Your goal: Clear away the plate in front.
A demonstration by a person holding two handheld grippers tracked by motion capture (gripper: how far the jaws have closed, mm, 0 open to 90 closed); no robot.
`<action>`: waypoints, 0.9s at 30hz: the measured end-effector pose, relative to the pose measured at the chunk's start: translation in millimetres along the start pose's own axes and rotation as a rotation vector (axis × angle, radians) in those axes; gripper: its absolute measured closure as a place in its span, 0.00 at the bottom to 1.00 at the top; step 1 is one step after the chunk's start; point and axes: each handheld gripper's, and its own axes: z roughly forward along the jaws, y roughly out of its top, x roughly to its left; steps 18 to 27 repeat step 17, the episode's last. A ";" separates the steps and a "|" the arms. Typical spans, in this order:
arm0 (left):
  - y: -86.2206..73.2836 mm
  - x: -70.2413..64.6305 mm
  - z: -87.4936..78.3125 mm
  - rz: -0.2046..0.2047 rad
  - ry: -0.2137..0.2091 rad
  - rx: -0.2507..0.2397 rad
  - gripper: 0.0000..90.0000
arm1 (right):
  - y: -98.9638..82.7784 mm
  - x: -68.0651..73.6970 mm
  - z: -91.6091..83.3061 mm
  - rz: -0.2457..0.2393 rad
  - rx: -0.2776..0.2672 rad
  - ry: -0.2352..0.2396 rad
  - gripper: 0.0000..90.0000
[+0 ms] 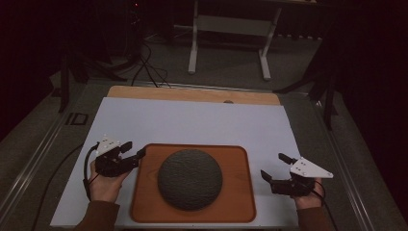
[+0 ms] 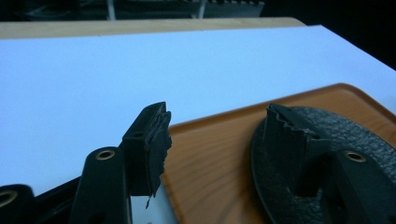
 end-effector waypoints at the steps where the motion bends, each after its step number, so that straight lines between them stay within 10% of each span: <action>1: -0.1 2.0 -1.9 0.004 0.006 -0.012 0.44 | -0.2 -0.7 -1.0 0.000 -0.002 -0.003 0.13; 14: 0.8 19.4 -29.8 0.064 0.171 -0.098 0.23 | -2.9 -9.2 -10.1 0.040 -0.035 -0.025 0.13; 27: -1.0 24.9 -35.5 0.058 0.192 -0.108 0.21 | -3.0 -9.8 -10.9 0.043 -0.044 -0.028 0.13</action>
